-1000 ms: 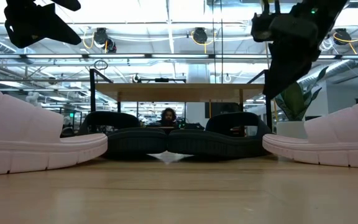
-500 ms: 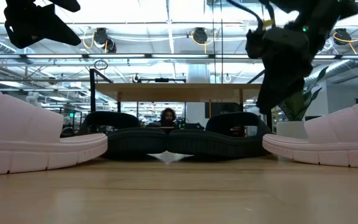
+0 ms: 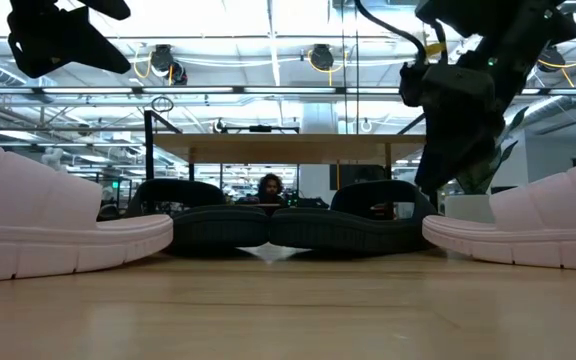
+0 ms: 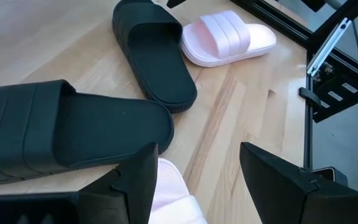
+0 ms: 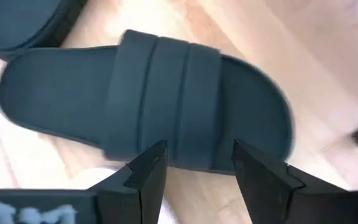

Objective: Pick and place slides into the shelf
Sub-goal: Put the right black slipper on the shelf

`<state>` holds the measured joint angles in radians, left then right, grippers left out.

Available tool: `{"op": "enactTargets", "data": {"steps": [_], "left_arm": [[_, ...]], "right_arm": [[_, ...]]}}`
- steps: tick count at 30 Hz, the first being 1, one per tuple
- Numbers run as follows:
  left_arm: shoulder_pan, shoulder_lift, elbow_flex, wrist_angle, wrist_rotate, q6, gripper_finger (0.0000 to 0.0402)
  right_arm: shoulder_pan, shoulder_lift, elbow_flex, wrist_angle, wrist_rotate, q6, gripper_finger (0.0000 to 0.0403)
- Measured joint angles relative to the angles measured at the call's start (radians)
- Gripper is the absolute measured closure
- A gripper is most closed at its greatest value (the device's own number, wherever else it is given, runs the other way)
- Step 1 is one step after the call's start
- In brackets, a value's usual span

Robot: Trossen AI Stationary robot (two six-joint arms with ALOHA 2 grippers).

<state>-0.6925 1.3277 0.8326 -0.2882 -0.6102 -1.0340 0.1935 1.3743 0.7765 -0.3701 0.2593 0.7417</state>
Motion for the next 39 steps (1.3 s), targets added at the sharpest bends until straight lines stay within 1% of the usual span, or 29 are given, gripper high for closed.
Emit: {"op": "enactTargets", "data": {"steps": [5,7,11,15,21,33,39], "left_arm": [[0.010,0.000,0.000,0.000,-0.001,0.000,0.0176],[0.012,0.000,0.000,0.000,-0.001,0.000,0.0176],[0.013,0.000,0.000,0.000,-0.001,0.000,0.0176],[0.013,0.000,0.000,0.000,-0.001,0.000,0.0176],[0.013,0.000,0.000,0.000,-0.002,-0.002,0.0176],[0.020,0.000,0.000,0.000,-0.003,0.002,0.0176],[0.019,0.000,0.000,0.000,-0.003,0.002,0.0176]], "right_arm": [[-0.034,0.000,-0.009,0.009,0.000,-0.037,0.0232],[-0.049,0.000,-0.028,0.041,-0.011,-0.045,0.0232],[-0.086,0.000,-0.075,0.158,-0.113,-0.047,0.0232],[-0.114,0.000,-0.109,0.241,-0.163,-0.039,0.0232],[-0.148,0.000,-0.126,0.271,-0.234,-0.046,0.0232],[-0.201,0.000,-0.129,0.348,-0.340,-0.059,0.0232],[-0.221,0.000,-0.129,0.340,-0.350,-0.074,0.0232]]}}
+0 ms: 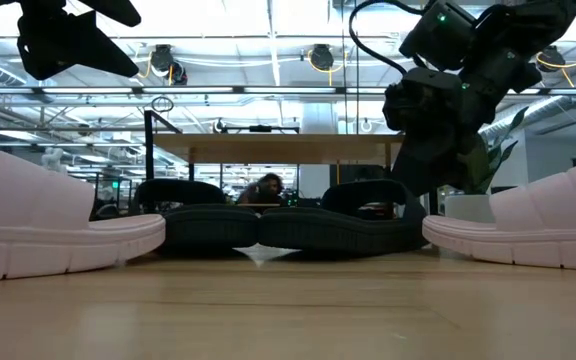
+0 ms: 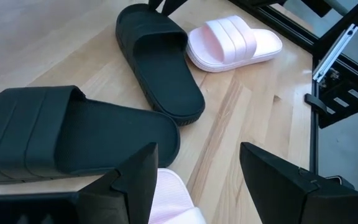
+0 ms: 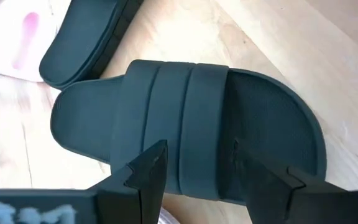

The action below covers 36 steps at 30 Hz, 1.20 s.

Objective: Pick and place slides into the shelf
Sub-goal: Put the right black slipper on the shelf

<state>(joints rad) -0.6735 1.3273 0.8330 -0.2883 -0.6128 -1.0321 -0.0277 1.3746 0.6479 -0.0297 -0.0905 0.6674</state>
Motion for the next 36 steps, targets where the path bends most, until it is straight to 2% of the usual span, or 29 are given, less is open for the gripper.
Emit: {"op": "enactTargets", "data": {"steps": [12,19,31,36], "left_arm": [[0.000,0.000,0.000,-0.004,0.000,0.001,0.0176],[0.000,0.000,0.000,-0.008,-0.014,0.001,0.0176],[0.001,0.000,0.000,-0.008,-0.017,0.002,0.0176],[0.001,0.000,0.000,-0.011,-0.017,0.002,0.0176]], "right_arm": [[-0.017,0.000,-0.033,0.013,-0.026,0.033,0.0232],[0.002,0.000,-0.087,0.200,-0.066,0.107,0.0232],[0.049,0.018,-0.087,0.201,-0.062,0.125,0.0233],[0.074,0.067,-0.087,0.231,-0.054,0.139,0.0251]]}}
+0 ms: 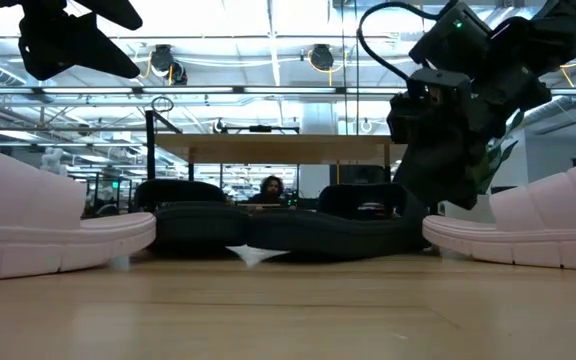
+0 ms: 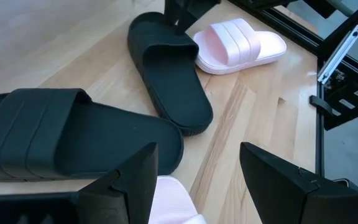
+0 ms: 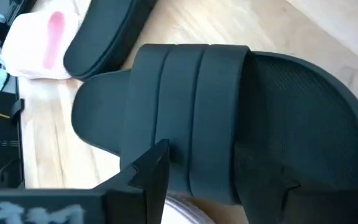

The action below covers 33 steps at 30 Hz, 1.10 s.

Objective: Pick and place slides into the shelf
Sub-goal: Put the right black slipper on the shelf

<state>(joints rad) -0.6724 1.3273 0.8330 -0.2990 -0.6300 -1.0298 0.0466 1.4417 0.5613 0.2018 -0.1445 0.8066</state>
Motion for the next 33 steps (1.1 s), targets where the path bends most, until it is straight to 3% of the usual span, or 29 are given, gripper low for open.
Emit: {"op": "enactTargets", "data": {"steps": [7,15,33], "left_arm": [[0.000,0.000,0.000,-0.014,0.000,-0.004,0.0176],[0.000,0.000,0.000,-0.014,0.000,-0.004,0.0176],[0.000,0.000,0.000,-0.015,0.001,-0.004,0.0176]], "right_arm": [[0.015,0.048,0.000,0.105,-0.016,0.016,0.0297],[0.015,0.047,0.000,0.117,-0.017,0.016,0.0391],[0.022,-0.002,-0.002,0.129,-0.067,0.066,0.0402]]}}
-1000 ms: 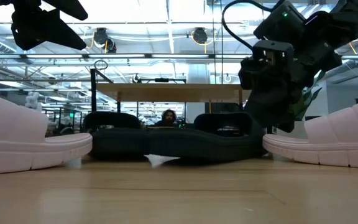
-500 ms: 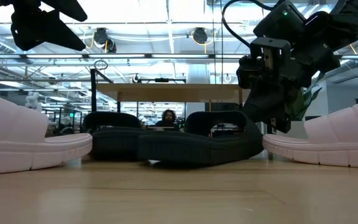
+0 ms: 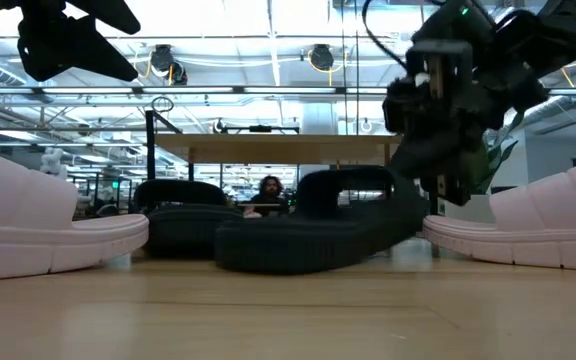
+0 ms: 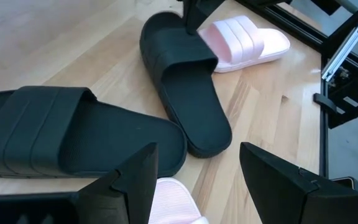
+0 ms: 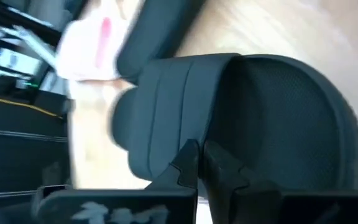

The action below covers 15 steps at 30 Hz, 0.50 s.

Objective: Pick and place slides into the shelf
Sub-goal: Put the right black slipper on the shelf

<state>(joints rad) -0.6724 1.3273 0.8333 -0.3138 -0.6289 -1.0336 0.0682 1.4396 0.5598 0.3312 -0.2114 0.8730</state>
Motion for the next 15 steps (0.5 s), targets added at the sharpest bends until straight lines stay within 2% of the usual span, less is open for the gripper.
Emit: {"op": "enactTargets", "data": {"steps": [15], "left_arm": [[0.000,0.000,0.000,0.007,0.000,-0.031,0.0176]], "right_arm": [[0.025,-0.251,0.000,-0.120,-0.002,0.075,0.0402]]}}
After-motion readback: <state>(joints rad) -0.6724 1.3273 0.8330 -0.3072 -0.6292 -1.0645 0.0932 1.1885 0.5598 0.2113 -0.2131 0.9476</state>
